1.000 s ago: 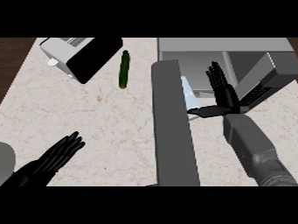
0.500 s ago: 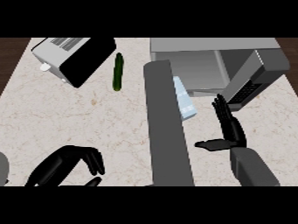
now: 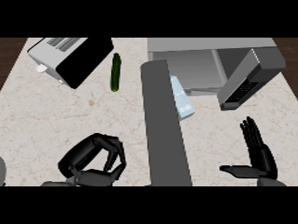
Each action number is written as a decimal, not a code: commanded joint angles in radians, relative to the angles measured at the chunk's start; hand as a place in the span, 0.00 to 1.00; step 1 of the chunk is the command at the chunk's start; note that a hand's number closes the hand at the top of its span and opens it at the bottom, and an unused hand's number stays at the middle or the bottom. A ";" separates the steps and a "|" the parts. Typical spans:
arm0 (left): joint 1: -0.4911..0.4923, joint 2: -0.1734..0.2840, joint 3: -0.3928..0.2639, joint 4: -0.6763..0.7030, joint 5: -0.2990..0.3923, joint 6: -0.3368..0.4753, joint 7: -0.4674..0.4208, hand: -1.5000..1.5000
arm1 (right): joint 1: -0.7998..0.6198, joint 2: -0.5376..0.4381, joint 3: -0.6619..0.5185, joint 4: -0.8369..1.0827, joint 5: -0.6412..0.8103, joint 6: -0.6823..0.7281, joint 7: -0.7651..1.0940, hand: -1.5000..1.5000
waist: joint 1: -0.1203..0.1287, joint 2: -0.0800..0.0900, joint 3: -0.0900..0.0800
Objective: Pick up the milk, place it into the microwave and close the microwave
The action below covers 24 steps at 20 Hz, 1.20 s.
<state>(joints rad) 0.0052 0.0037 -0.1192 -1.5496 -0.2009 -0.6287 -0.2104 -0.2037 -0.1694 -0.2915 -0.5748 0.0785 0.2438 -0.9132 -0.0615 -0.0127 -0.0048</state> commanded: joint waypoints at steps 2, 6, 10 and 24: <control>-0.026 -0.004 -0.101 0.083 -0.072 0.058 -0.066 1.00 | 0.216 -0.065 -0.001 -0.221 -0.068 0.144 -0.014 0.00 | 0.005 0.002 -0.001; -0.109 -0.004 -0.159 0.201 -0.114 0.177 -0.148 1.00 | 0.373 -0.056 0.038 -0.411 -0.115 0.207 0.013 0.00 | 0.011 0.007 0.000; -0.176 -0.004 -0.327 0.267 -0.013 0.310 -0.118 1.00 | 0.460 -0.083 0.032 -0.582 -0.206 0.263 0.049 0.00 | 0.004 0.009 0.001; -0.357 -0.003 -0.802 0.402 0.254 0.761 -0.005 1.00 | 0.578 -0.131 0.175 -1.023 -0.405 0.354 0.278 0.00 | -0.050 0.019 -0.001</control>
<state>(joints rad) -0.2941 0.0136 -0.7878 -1.1648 -0.0126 0.0144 -0.2611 0.3548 -0.3015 -0.1572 -1.5055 -0.2917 0.5192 -0.6329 -0.0864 0.0034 -0.0045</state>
